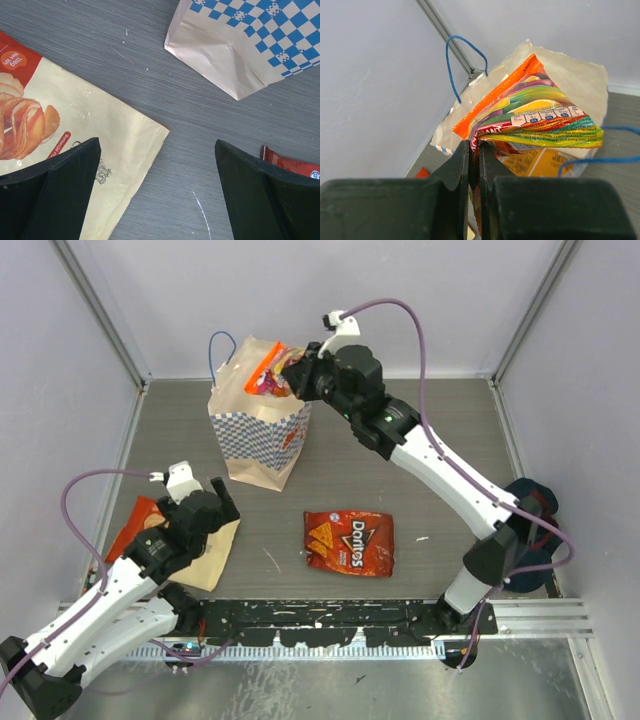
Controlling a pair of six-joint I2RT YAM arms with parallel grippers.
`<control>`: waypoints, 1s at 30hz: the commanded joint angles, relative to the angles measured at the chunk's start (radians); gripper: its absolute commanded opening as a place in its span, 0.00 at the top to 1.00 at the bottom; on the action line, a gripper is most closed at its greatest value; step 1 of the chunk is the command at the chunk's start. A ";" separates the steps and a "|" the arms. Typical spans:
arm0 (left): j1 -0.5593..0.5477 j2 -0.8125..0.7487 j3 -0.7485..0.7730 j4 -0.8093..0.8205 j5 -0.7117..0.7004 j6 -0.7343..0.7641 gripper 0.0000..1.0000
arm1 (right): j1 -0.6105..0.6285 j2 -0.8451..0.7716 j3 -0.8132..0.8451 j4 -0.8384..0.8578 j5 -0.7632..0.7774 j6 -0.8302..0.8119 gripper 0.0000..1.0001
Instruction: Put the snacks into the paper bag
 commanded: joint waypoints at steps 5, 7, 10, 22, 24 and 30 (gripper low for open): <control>-0.003 -0.021 0.005 0.021 -0.018 0.001 0.02 | 0.006 0.226 0.238 0.083 -0.001 -0.047 0.99; -0.003 -0.035 0.000 0.016 -0.017 0.002 0.02 | 0.006 0.287 0.295 0.069 0.012 -0.051 0.99; -0.003 -0.053 -0.004 0.006 -0.023 0.000 0.02 | 0.005 0.379 0.392 0.021 0.006 -0.048 0.99; -0.003 -0.058 -0.012 0.007 -0.026 -0.004 0.02 | 0.006 0.352 0.323 -0.024 -0.018 -0.024 0.48; -0.003 -0.054 -0.011 0.012 -0.025 -0.004 0.02 | 0.007 0.318 0.315 -0.035 -0.024 -0.030 0.49; -0.003 -0.057 -0.011 0.008 -0.031 -0.004 0.02 | 0.059 0.113 0.151 -0.028 0.007 -0.089 0.49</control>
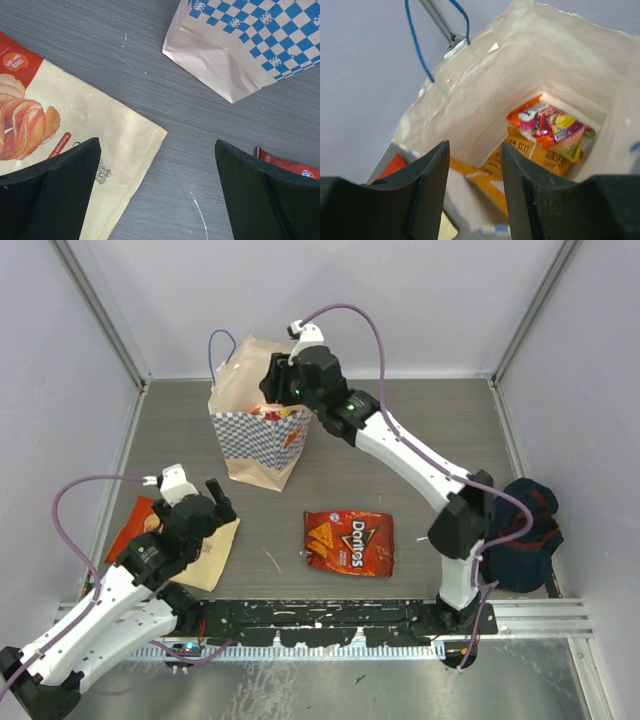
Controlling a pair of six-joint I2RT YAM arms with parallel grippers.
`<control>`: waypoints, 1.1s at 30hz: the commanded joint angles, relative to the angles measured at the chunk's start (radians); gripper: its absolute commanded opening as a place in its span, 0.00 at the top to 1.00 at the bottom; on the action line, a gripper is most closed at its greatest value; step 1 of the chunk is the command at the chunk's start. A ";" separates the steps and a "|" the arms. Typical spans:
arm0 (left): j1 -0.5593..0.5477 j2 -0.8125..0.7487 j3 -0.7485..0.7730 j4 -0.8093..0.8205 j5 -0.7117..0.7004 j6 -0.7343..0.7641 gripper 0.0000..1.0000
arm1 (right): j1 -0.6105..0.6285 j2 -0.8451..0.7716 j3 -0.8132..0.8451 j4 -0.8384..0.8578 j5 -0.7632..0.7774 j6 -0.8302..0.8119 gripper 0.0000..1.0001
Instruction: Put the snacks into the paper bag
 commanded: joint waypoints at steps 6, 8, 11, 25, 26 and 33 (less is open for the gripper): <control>-0.002 -0.022 -0.010 0.018 -0.028 -0.005 0.02 | 0.085 -0.607 -0.491 0.143 0.087 -0.039 0.47; -0.002 -0.025 -0.018 0.023 -0.025 -0.008 0.02 | 0.085 -0.708 -0.602 0.136 0.112 -0.029 0.46; -0.003 -0.022 -0.028 0.034 -0.018 -0.007 0.02 | 0.085 -0.815 -0.725 0.069 0.149 -0.002 0.47; -0.003 -0.024 -0.022 0.019 -0.007 -0.024 0.02 | 0.085 -0.991 -1.161 -0.253 0.307 0.284 0.48; -0.003 -0.027 -0.023 0.020 -0.004 -0.026 0.02 | 0.085 -1.004 -1.194 -0.257 0.309 0.315 0.46; -0.002 -0.025 -0.026 0.041 0.007 -0.021 0.02 | 0.085 -1.120 -1.430 -0.276 0.259 0.553 0.45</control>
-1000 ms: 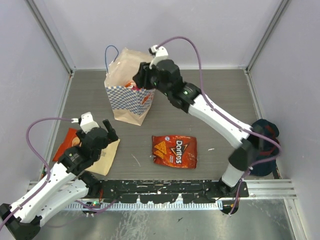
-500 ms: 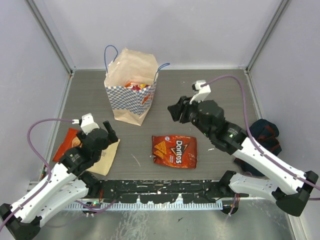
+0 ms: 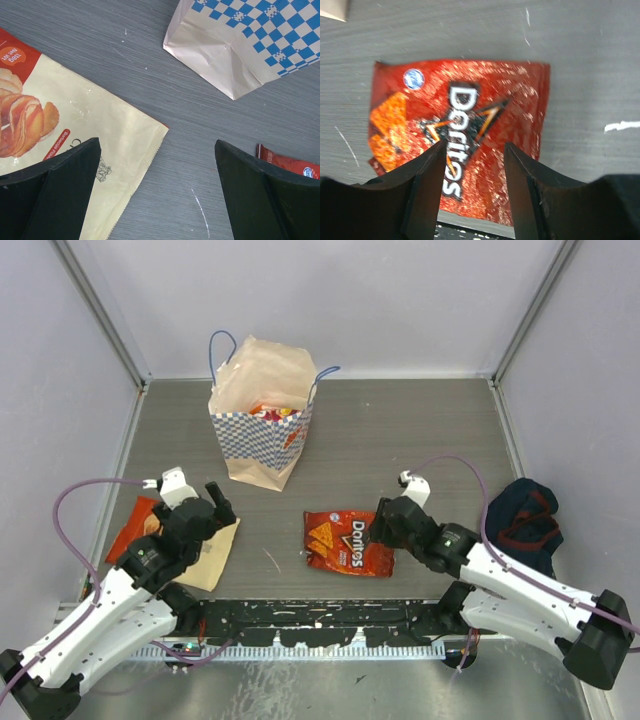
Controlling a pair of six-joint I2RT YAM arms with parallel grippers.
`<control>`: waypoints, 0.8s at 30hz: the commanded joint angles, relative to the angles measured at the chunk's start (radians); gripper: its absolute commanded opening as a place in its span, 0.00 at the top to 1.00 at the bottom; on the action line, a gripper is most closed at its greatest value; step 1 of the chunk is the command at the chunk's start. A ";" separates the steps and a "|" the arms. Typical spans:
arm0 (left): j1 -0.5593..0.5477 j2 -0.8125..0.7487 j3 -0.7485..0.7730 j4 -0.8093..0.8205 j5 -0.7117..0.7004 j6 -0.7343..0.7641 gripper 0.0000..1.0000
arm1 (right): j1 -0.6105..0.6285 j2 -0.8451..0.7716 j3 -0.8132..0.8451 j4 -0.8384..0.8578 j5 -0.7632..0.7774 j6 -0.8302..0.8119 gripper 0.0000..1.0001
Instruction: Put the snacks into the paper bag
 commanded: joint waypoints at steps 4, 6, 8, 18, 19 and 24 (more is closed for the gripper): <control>-0.003 0.004 -0.010 0.063 0.012 -0.015 0.02 | 0.001 -0.114 -0.145 -0.056 -0.007 0.267 0.46; -0.003 0.006 -0.019 0.074 0.017 -0.015 0.02 | 0.001 -0.143 -0.162 -0.073 -0.004 0.289 0.45; -0.003 0.008 -0.025 0.081 0.018 -0.015 0.02 | 0.001 -0.164 -0.172 -0.103 0.005 0.310 0.42; -0.002 0.014 -0.049 0.117 0.029 -0.035 0.02 | 0.001 -0.307 -0.329 -0.053 -0.089 0.396 0.31; -0.002 0.015 -0.050 0.116 0.030 -0.036 0.02 | 0.000 -0.334 -0.351 -0.036 -0.095 0.417 0.31; -0.003 0.026 -0.050 0.110 0.023 -0.035 0.02 | 0.000 -0.424 -0.446 0.087 -0.137 0.463 0.29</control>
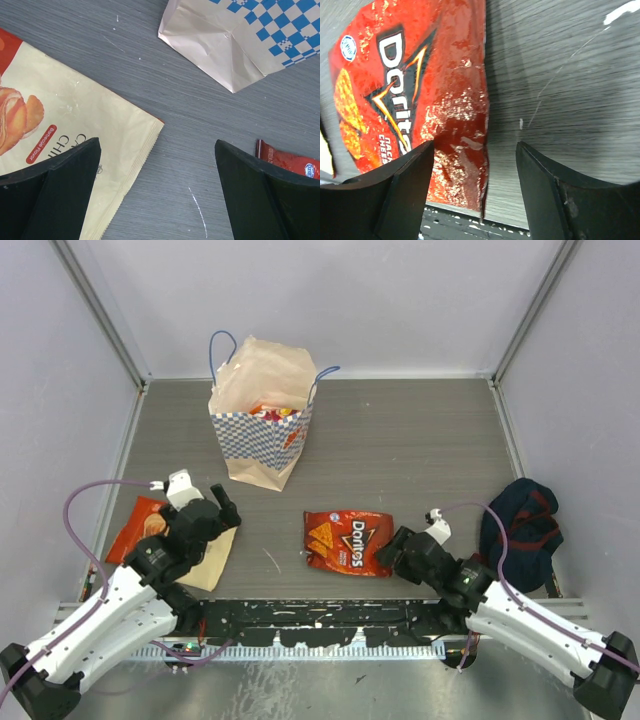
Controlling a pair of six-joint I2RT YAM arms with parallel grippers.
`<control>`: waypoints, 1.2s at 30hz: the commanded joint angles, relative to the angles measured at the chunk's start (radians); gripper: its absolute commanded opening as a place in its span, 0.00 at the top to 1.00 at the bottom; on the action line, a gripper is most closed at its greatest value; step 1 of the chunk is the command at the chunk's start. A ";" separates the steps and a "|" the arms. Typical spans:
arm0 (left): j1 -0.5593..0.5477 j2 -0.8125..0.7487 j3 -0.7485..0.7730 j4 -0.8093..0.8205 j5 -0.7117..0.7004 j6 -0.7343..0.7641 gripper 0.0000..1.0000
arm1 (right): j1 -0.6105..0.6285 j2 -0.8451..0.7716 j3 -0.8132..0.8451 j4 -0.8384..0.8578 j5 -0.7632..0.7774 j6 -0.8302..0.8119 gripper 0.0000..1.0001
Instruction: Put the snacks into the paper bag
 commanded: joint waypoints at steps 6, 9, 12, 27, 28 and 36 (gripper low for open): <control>-0.002 0.016 0.005 0.038 -0.002 -0.025 0.02 | 0.000 -0.008 -0.136 0.387 -0.114 0.073 0.28; -0.002 0.013 0.010 0.026 -0.008 -0.025 0.02 | 0.000 0.083 -0.152 0.518 -0.144 0.063 0.28; -0.003 0.010 0.018 0.020 -0.010 -0.022 0.02 | 0.000 0.178 -0.173 0.658 -0.162 0.066 0.32; -0.002 0.018 0.027 0.017 -0.017 -0.017 0.02 | 0.000 0.181 0.126 0.477 -0.094 -0.174 0.99; -0.003 0.021 0.025 0.020 -0.015 -0.018 0.02 | 0.000 0.194 0.178 0.445 -0.087 -0.208 0.99; -0.003 0.038 0.030 0.023 -0.015 -0.015 0.02 | 0.000 0.457 0.685 0.244 -0.115 -0.497 0.99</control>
